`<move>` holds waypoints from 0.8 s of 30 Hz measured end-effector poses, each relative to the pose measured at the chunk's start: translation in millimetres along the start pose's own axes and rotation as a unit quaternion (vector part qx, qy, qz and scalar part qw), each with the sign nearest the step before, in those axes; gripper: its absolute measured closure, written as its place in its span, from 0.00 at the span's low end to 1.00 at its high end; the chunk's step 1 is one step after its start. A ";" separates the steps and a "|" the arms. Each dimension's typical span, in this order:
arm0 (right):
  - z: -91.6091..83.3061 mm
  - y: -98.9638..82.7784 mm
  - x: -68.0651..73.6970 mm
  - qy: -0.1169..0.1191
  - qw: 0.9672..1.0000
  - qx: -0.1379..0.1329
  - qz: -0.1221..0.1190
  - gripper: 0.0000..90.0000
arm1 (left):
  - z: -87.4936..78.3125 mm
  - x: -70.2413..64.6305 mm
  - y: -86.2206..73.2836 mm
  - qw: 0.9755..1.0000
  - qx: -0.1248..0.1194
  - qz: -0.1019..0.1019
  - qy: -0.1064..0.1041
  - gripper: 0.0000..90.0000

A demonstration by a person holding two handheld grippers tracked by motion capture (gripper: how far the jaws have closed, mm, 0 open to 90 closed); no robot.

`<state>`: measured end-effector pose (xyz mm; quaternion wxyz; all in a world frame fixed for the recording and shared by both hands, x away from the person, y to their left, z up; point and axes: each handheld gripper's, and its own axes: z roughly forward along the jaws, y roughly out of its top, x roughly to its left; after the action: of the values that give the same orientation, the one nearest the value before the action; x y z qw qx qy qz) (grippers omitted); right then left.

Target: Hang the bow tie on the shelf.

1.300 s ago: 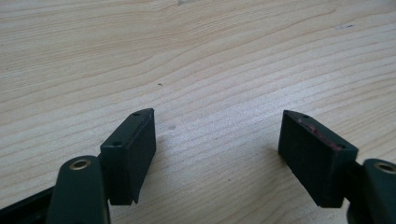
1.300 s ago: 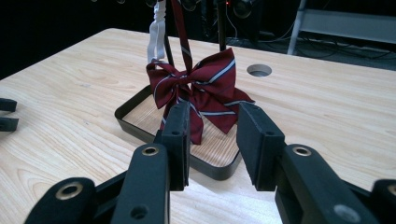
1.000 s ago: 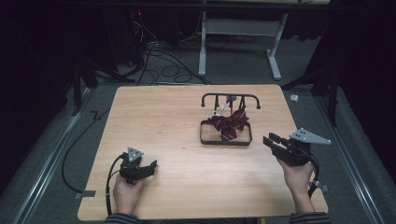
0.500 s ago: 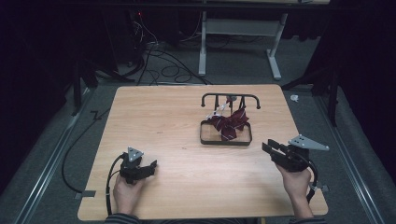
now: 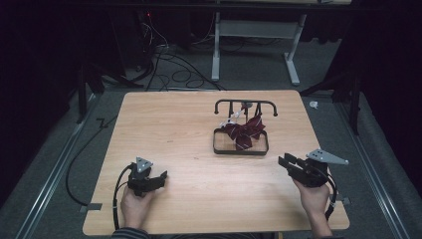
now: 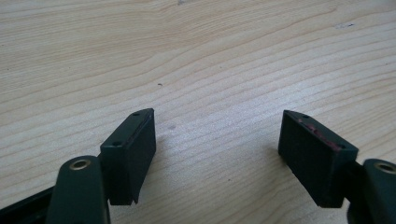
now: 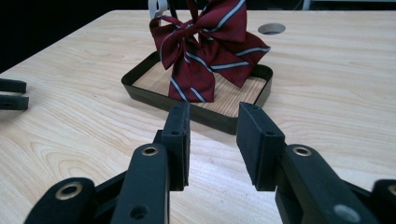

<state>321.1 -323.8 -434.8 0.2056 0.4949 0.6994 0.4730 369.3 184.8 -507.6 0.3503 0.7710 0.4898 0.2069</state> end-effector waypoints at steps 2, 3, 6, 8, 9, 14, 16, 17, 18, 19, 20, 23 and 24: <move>0.5 -3.2 -0.6 0.000 1.000 0.003 0.004 0.74 | 0.0 -0.1 0.0 1.000 0.000 0.000 0.000 0.31; 0.5 -3.2 -0.6 0.000 1.000 0.003 0.004 0.74 | 0.0 -0.1 0.0 1.000 0.000 0.000 0.000 0.31; 2.0 -7.0 -0.8 0.002 1.000 0.008 0.009 0.74 | 0.1 -0.1 0.0 1.000 0.000 0.000 0.000 0.31; 2.8 -8.2 -1.0 0.003 1.000 0.010 0.008 0.74 | 0.0 -0.1 0.0 1.000 0.000 0.000 0.000 0.31; 2.8 -8.2 -1.0 0.003 1.000 0.010 0.008 0.74 | 0.0 -0.1 0.0 1.000 0.000 0.000 0.000 0.31; 4.0 -12.7 -0.8 0.005 1.000 0.015 0.014 0.74 | 0.1 -0.3 0.1 1.000 0.000 0.001 0.001 0.31; 4.2 -13.6 -0.6 0.005 1.000 0.016 0.015 0.74 | 0.1 -0.3 0.1 1.000 0.000 0.001 0.001 0.31; 4.5 -14.7 -0.8 0.006 1.000 0.016 0.014 0.74 | 0.1 -0.2 0.1 1.000 0.000 0.001 0.001 0.31; 4.9 -16.8 -0.6 0.006 1.000 0.019 0.019 0.74 | 0.1 -0.2 0.1 1.000 0.000 0.001 0.001 0.31; 5.2 -17.7 -0.8 0.007 1.000 0.020 0.018 0.74 | 0.1 -0.2 0.1 1.000 0.000 0.001 0.001 0.31; 5.6 -18.6 -0.7 0.007 1.000 0.021 0.020 0.74 | 0.1 -0.2 0.0 1.000 0.000 0.001 0.001 0.31; 6.7 -20.3 -1.2 0.008 1.000 0.023 0.019 0.74 | 0.1 -0.2 0.0 1.000 0.000 0.001 0.001 0.31; 7.1 -21.1 -1.2 0.008 0.999 0.025 0.022 0.74 | 0.1 -0.2 0.0 1.000 0.000 0.001 0.001 0.31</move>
<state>316.4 -323.0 -456.6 0.1773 0.5109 0.7016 0.4640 369.2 184.6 -507.6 0.3497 0.7714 0.4895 0.2075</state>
